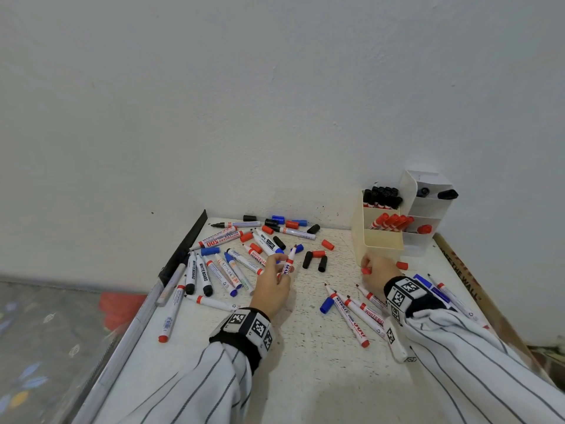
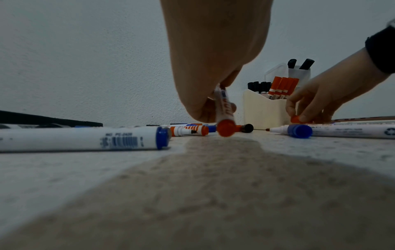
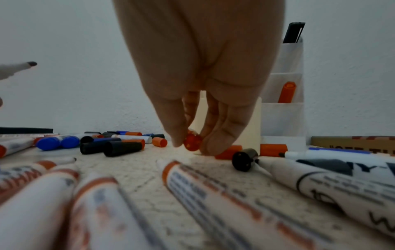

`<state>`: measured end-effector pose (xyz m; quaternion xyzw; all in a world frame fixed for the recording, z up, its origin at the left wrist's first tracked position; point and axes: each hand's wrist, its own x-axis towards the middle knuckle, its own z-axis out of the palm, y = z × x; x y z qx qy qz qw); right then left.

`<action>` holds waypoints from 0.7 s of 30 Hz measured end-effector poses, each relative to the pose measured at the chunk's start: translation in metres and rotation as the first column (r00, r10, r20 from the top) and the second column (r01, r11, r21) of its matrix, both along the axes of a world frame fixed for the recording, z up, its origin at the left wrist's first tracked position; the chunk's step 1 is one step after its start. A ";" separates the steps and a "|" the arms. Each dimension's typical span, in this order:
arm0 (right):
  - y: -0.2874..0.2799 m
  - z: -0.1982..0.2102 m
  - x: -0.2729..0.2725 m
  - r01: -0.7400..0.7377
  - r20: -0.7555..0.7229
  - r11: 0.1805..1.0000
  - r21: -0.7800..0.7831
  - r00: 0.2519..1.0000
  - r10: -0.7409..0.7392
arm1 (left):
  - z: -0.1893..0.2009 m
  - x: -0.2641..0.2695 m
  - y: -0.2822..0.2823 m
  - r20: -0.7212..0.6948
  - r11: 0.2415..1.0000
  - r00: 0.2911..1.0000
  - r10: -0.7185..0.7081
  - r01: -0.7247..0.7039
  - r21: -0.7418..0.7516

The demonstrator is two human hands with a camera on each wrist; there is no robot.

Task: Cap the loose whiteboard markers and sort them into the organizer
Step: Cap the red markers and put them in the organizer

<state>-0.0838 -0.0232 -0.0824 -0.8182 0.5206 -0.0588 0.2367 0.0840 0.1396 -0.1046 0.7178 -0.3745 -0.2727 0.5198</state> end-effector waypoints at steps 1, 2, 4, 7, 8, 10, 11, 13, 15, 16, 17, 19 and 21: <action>0.000 0.003 0.002 -0.008 0.041 1.000 -0.009 0.999 0.008 | 0.000 0.000 0.000 0.002 1.000 1.000 0.002 -0.002 -0.010; 0.000 0.006 0.003 -0.026 0.079 0.999 -0.019 0.997 0.027 | 0.000 0.000 0.000 0.007 1.000 1.000 0.006 -0.006 -0.017; 0.001 0.013 0.007 -0.066 0.136 0.996 -0.054 0.988 0.073 | -0.001 0.000 0.000 0.050 1.000 0.999 0.009 -0.009 -0.018; 0.009 0.022 0.015 -0.111 0.244 0.989 -0.096 0.961 0.131 | -0.002 0.001 0.000 0.135 1.000 0.991 -0.010 0.008 0.017; 0.012 0.024 0.018 -0.128 0.297 0.987 -0.100 0.943 0.152 | -0.002 0.001 0.000 0.135 1.000 0.991 -0.015 0.012 0.025; 0.021 0.027 0.025 -0.170 0.381 0.980 -0.104 0.903 0.197 | -0.001 0.001 0.001 0.135 0.999 0.990 -0.037 0.034 0.028; 0.025 0.029 0.028 -0.195 0.408 0.975 -0.103 0.886 0.220 | -0.001 0.001 0.001 0.153 0.998 0.987 -0.054 0.049 0.037; 0.033 0.030 0.034 -0.244 0.439 0.963 -0.114 0.857 0.270 | -0.001 0.000 0.001 0.192 0.996 0.978 -0.079 0.070 0.055; 0.039 0.028 0.037 -0.303 0.442 0.947 -0.106 0.839 0.318 | -0.001 0.000 0.001 0.207 0.996 0.974 -0.087 0.077 0.053; 0.042 0.027 0.037 -0.334 0.431 0.938 -0.095 0.835 0.341 | -0.001 0.000 0.001 0.208 0.995 0.974 -0.094 0.084 0.053; 0.044 0.026 0.038 -0.360 0.416 0.929 -0.083 0.835 0.360 | -0.001 0.000 0.000 0.209 0.994 0.972 -0.107 0.098 0.055; 0.047 0.023 0.039 -0.383 0.392 0.921 -0.069 0.839 0.378 | -0.003 0.000 0.000 0.211 0.990 0.968 -0.135 0.123 0.065; 0.048 0.021 0.039 -0.380 0.379 0.923 -0.060 0.847 0.374 | -0.004 0.001 -0.001 0.217 0.989 0.966 -0.140 0.125 0.080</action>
